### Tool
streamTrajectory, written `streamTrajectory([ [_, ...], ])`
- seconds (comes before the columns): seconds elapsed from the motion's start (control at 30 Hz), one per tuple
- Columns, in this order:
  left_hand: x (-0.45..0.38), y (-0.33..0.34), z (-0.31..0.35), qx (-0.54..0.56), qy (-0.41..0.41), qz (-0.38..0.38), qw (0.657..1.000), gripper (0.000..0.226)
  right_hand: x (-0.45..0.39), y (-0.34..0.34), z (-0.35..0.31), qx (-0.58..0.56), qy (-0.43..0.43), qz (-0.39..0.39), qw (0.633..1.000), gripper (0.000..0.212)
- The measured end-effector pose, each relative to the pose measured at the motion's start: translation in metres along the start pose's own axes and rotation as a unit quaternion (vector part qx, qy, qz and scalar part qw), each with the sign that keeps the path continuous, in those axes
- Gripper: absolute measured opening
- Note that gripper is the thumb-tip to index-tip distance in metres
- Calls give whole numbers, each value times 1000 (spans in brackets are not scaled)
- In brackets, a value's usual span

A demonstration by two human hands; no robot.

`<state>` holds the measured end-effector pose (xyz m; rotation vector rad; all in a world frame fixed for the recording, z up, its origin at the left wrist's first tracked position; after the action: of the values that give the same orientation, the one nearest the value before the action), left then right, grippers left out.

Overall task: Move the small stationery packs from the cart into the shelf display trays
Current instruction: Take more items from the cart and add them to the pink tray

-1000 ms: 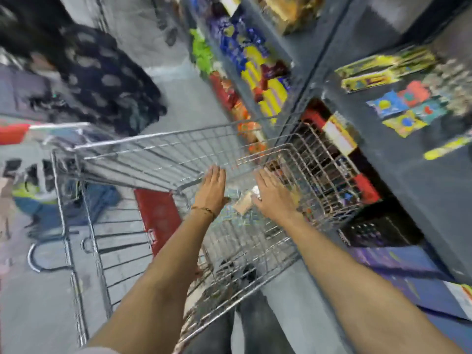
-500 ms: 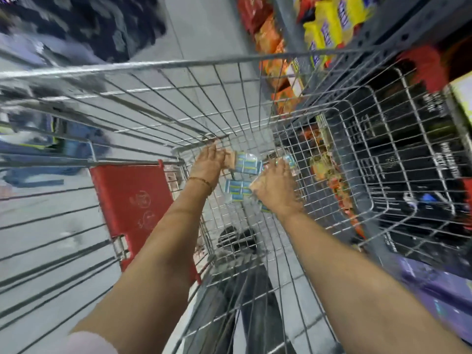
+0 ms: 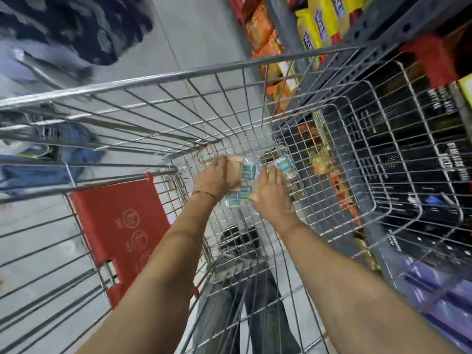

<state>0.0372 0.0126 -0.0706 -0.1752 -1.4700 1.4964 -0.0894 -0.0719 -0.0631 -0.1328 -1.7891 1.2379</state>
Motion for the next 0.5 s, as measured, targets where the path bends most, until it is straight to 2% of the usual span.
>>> streamTrajectory([
  [0.07,4,2,2,34,35,-4,999,107,2,-3,2,-5,3,-5,1000,105],
  [0.13,3,7,8,0,87,-27,996,118,4,-3,3,15,0,-5,1000,105],
  [0.23,-5,20,16,-64,130,-33,989,111,6,-3,3,48,-8,16,999,101],
  [0.4,-7,19,19,-64,116,-37,991,110,7,-6,2,78,-27,32,996,106],
  [0.5,-4,14,22,-80,128,-14,988,103,8,-14,1,64,-32,47,996,110],
])
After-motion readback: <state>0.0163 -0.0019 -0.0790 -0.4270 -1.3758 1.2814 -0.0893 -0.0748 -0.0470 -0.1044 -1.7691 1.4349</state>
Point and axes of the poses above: each hand's wrist, its own x-axis away from the middle knuckle, its own y-axis out of the palm, z = x × y, the point moved 3 cm from there along -x, towards the middle knuckle, and after that the axes turned 6 degrees about y, right-handed, at the moved point
